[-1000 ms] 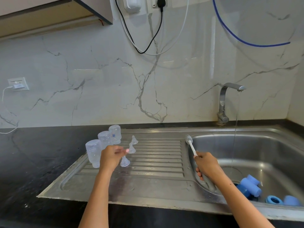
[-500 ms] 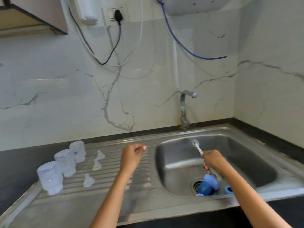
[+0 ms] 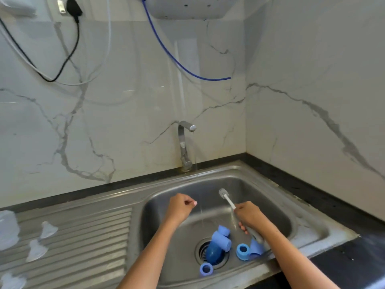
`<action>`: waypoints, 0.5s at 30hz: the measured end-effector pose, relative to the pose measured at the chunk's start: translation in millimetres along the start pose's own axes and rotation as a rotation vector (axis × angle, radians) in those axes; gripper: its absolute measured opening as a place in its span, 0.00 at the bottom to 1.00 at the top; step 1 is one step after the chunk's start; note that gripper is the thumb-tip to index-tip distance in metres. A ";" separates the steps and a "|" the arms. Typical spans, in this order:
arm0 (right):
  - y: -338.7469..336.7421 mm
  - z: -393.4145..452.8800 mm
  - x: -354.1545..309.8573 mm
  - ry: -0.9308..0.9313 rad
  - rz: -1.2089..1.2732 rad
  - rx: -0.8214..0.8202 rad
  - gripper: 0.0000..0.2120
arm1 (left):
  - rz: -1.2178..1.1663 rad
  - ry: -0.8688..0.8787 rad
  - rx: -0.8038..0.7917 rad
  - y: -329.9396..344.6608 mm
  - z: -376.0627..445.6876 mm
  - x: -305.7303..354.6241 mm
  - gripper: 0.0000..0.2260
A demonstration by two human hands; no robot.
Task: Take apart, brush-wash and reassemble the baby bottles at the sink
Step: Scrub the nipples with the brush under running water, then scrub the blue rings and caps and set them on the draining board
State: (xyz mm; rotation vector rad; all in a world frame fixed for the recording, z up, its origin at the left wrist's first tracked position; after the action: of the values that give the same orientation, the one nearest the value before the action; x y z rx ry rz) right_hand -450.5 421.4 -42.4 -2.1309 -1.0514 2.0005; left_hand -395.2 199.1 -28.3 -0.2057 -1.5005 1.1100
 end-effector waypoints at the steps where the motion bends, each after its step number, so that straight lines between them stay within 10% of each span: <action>1: -0.3 0.4 -0.7 -0.009 0.008 0.003 0.15 | 0.012 -0.008 -0.016 6.5 5.6 0.6 0.08; 15: -9.9 12.4 6.4 -0.074 -0.045 0.091 0.16 | 0.296 -0.012 -0.357 106.5 54.4 -20.6 0.10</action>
State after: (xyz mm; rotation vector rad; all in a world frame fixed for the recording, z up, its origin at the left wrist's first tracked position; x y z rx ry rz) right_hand -466.3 427.0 -45.5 -1.9857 -0.9877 2.0795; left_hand -483.3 213.7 -110.6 -0.6867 -1.7097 1.0645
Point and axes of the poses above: each hand's wrist, its own z-axis towards the middle knuckle, its own y-axis out of the palm, x = y × z, the point moved 6 cm from there along z, towards the middle knuckle, and after that the axes turned 6 degrees about -y, right-handed, at the moved point
